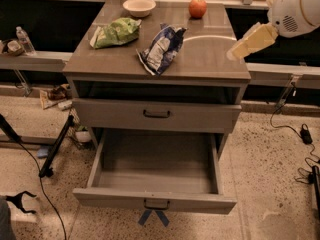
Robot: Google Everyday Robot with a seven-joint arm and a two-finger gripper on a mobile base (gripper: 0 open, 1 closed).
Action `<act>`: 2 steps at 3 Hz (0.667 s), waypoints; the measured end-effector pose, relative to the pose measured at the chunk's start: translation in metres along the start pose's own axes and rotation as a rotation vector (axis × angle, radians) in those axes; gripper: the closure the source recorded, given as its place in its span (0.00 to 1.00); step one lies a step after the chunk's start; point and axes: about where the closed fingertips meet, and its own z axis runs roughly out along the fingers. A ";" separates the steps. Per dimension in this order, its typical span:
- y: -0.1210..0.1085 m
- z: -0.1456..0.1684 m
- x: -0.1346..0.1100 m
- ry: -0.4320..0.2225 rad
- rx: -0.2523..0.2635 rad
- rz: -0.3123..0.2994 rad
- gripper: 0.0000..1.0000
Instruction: Move blue chip bag near paper bowl
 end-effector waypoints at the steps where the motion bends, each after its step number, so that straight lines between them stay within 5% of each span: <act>1: -0.001 0.019 -0.002 -0.045 0.004 0.046 0.00; 2: 0.009 0.050 -0.015 -0.154 -0.042 0.162 0.00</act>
Offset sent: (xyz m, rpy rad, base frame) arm 0.0522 0.0751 -0.0328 0.4878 0.0137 -0.0005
